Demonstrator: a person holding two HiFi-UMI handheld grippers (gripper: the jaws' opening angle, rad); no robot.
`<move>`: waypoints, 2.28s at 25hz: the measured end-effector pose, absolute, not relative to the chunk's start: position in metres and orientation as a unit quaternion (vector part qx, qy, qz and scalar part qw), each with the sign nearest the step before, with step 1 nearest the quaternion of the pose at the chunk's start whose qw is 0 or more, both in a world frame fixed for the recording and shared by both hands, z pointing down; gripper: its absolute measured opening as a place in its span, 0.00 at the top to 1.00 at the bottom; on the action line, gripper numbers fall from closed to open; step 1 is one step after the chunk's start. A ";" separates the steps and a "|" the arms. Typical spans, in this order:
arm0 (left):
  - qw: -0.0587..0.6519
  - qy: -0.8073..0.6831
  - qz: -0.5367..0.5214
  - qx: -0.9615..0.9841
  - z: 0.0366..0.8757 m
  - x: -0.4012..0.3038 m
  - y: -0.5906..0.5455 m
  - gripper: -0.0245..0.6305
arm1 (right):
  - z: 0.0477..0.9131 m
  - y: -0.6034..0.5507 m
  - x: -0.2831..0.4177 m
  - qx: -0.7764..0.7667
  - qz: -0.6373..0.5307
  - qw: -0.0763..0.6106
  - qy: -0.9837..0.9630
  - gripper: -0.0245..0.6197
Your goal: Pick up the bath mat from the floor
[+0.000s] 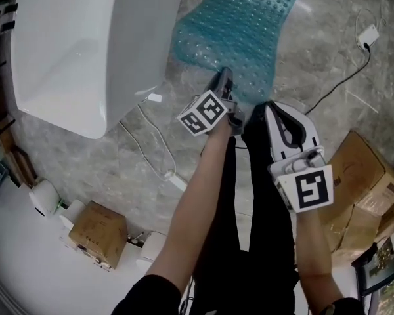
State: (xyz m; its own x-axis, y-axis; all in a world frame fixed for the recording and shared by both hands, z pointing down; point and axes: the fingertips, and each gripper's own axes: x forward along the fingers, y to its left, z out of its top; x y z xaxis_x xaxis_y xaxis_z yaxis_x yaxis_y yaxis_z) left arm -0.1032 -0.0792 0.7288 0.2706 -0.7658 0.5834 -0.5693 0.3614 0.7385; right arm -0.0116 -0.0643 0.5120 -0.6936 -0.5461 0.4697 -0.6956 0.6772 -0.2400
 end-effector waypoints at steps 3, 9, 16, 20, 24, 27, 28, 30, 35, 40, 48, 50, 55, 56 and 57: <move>0.569 -0.592 -0.078 0.566 0.692 -0.084 -0.081 0.89 | 0.475 -0.069 0.001 0.339 0.185 0.176 -0.906 0.94; 0.568 -0.586 -0.089 0.571 0.620 -0.058 -0.070 0.89 | 0.410 -0.080 0.042 0.353 0.153 0.159 -0.909 0.94; 0.549 -0.583 -0.106 0.589 0.537 -0.037 -0.071 0.89 | 0.352 -0.085 0.090 0.387 0.137 0.145 -0.900 0.94; 0.535 -0.573 -0.133 0.607 0.477 -0.031 -0.085 0.89 | 0.313 -0.088 0.107 0.401 0.129 0.154 -0.894 0.94; 0.526 -0.564 -0.149 0.619 0.424 -0.022 -0.082 0.89 | 0.278 -0.082 0.123 0.417 0.139 0.167 -0.882 0.94; 0.514 -0.556 -0.154 0.635 0.389 -0.010 -0.086 0.89 | 0.251 -0.083 0.133 0.433 0.131 0.131 -0.882 0.94; 0.509 -0.553 -0.156 0.641 0.377 -0.006 -0.088 0.89 | 0.243 -0.083 0.136 0.435 0.134 0.122 -0.882 0.94; 0.496 -0.545 -0.161 0.657 0.353 0.002 -0.094 0.89 | 0.228 -0.085 0.140 0.436 0.143 0.105 -0.882 0.94; 0.466 -0.524 -0.177 0.690 0.294 0.013 -0.088 0.89 | 0.190 -0.071 0.141 0.431 0.122 0.087 -0.890 0.94; 0.430 -0.515 -0.196 0.715 0.234 0.018 -0.080 0.89 | 0.153 -0.064 0.145 0.437 0.155 0.045 -0.885 0.94; 0.330 -0.502 -0.175 0.780 0.149 0.024 -0.061 0.89 | 0.093 -0.050 0.142 0.429 0.120 0.025 -0.895 0.94; 0.297 -0.500 -0.171 0.796 0.125 0.024 -0.057 0.89 | 0.077 -0.049 0.143 0.432 0.105 0.016 -0.895 0.94; 0.195 -0.507 -0.154 0.826 0.068 0.020 -0.039 0.89 | 0.046 -0.044 0.148 0.442 0.080 0.011 -0.893 0.95; 0.172 -0.508 -0.146 0.831 0.058 0.019 -0.035 0.89 | 0.040 -0.043 0.149 0.442 0.074 0.009 -0.894 0.94; 0.150 -0.509 -0.137 0.836 0.047 0.018 -0.033 0.89 | 0.034 -0.042 0.148 0.442 0.067 0.005 -0.895 0.95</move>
